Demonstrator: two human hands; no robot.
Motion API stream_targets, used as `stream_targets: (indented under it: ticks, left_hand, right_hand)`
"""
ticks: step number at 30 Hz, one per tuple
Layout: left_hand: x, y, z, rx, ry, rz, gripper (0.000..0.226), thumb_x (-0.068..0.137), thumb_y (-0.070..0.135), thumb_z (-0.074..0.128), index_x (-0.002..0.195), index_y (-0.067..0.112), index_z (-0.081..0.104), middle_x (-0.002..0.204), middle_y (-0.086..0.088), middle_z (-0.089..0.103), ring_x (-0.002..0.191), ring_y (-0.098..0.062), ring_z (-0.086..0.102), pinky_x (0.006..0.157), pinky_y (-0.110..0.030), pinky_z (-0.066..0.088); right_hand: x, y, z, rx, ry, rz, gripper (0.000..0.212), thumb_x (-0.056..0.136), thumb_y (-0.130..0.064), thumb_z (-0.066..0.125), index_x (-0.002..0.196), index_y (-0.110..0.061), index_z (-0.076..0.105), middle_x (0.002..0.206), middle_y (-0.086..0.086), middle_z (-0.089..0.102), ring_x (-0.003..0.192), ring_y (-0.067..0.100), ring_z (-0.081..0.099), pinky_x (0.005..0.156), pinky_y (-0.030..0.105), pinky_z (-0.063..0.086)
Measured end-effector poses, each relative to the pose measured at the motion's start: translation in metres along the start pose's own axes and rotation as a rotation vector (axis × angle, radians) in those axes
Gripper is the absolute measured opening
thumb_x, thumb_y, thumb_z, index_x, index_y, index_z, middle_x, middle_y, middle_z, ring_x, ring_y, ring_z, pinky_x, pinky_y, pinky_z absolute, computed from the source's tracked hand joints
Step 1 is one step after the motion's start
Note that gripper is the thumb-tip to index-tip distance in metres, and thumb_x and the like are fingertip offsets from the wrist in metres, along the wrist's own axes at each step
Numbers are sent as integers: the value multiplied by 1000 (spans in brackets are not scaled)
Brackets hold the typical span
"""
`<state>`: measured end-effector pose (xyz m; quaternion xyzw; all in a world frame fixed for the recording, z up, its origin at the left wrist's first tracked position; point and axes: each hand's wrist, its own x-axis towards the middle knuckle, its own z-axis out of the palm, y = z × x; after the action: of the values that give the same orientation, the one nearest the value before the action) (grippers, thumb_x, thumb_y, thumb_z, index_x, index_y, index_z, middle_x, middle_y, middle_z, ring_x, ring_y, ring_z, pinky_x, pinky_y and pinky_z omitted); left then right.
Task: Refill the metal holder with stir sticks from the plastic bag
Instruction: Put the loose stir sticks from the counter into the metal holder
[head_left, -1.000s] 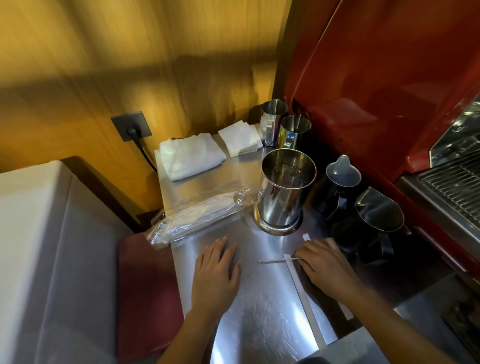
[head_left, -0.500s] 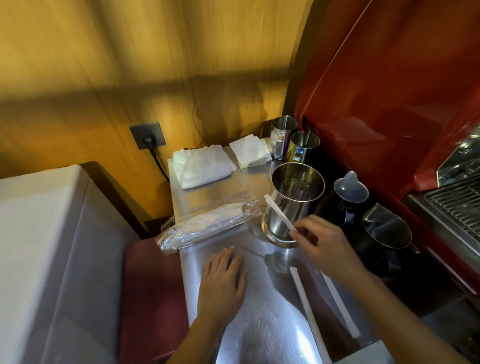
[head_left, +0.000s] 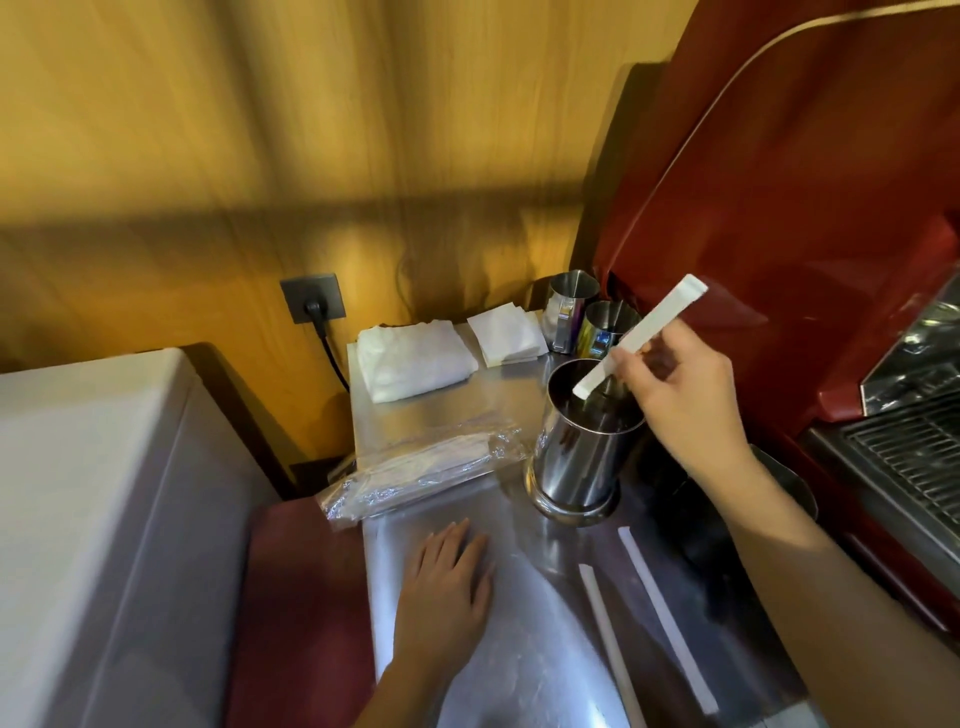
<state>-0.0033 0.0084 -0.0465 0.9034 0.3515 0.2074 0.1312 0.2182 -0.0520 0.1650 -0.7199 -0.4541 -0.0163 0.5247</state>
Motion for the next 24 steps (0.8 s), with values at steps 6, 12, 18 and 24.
stream_targets:
  ticks: [6,12,18,24]
  left_hand:
    - [-1,0,1,-7,18,-3,32,78,25,68,110,19,65,121,-7,65,107,-26,61,94,-42,49]
    - [-1,0,1,-10,20,-9,33,78,23,69,111,18,65,123,-8,63,110,-27,60,95,-44,48]
    - [-1,1,0,-3,20,-3,35,76,22,71,111,17,65,122,-8,64,109,-27,61,95,-44,48]
    - [-1,0,0,-26,17,-8,34,80,20,68,113,16,63,125,-9,62,112,-28,59,96,-44,47]
  right_hand:
    - [2,20,12,-260,-121,58,9,84,-16,62,89,-8,63,76,12,69,67,27,61,63,39,50]
    - [-2,27,17,-437,-233,89,13,84,-22,61,90,-10,62,77,10,70,78,33,62,81,48,46]
    - [-5,27,15,-310,-168,118,11,84,-20,63,93,-15,60,76,-1,63,82,26,62,84,49,46]
    - [-27,29,1,-131,-67,21,6,86,-11,59,86,-15,63,69,-2,62,65,13,57,61,11,41]
